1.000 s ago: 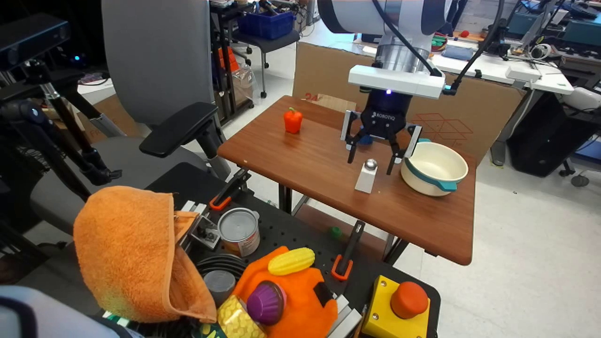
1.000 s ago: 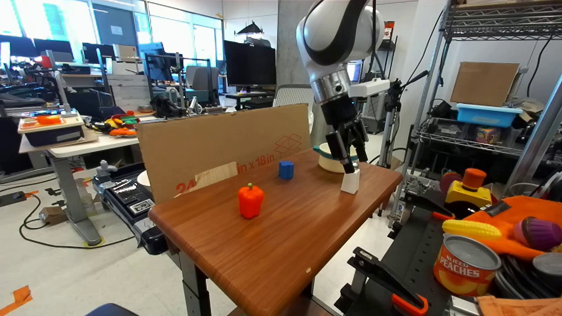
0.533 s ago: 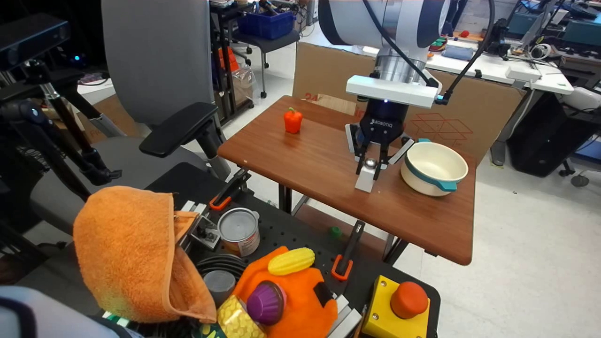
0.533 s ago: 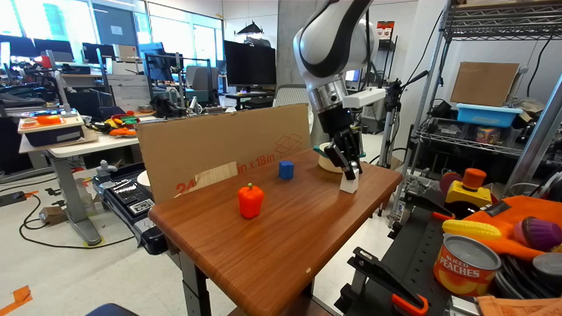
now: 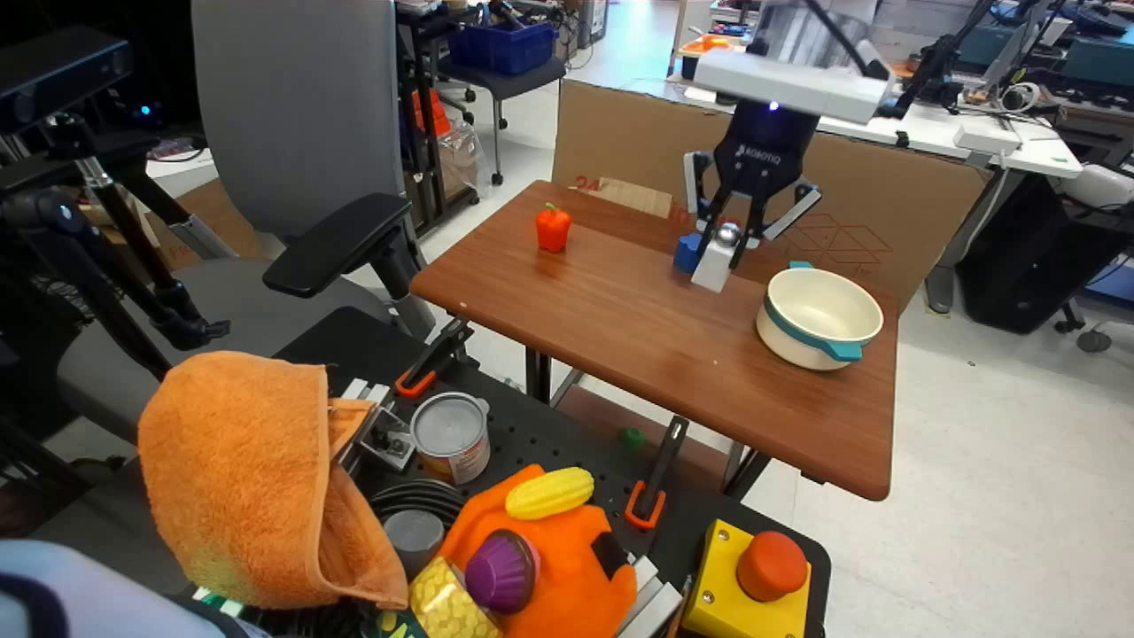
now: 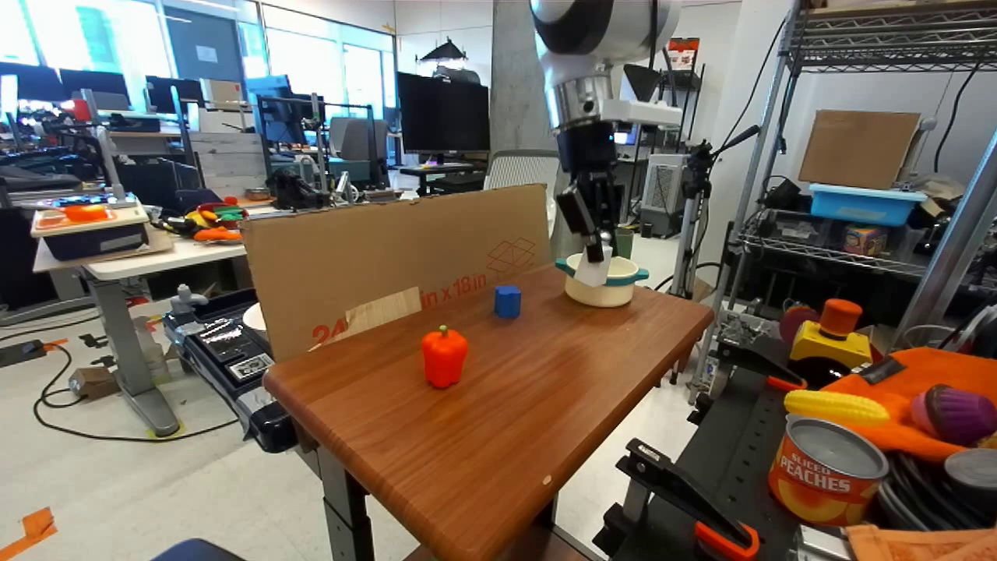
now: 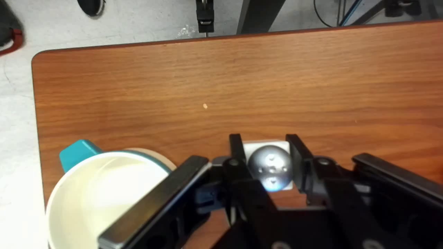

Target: Pick up the bottle and put it in the bowl

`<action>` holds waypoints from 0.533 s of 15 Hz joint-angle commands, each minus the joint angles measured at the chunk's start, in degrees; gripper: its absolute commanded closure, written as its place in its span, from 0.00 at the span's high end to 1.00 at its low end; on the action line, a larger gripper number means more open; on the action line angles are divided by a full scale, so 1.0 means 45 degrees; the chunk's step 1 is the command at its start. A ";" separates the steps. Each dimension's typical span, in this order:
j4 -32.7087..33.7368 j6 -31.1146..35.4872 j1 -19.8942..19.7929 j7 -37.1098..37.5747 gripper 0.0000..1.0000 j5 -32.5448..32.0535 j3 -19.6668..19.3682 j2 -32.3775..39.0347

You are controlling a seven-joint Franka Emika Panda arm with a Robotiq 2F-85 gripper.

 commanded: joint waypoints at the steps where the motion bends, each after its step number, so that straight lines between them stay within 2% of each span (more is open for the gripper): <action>1: 0.0842 -0.1204 -0.0917 -0.0999 0.09 0.1433 0.0229 -0.0801; 4: 0.2124 -0.1730 -0.1292 -0.0671 0.09 0.2018 -0.0059 -0.0452; 8: 0.3650 -0.1732 -0.1537 0.0179 0.09 0.1837 -0.0343 0.0662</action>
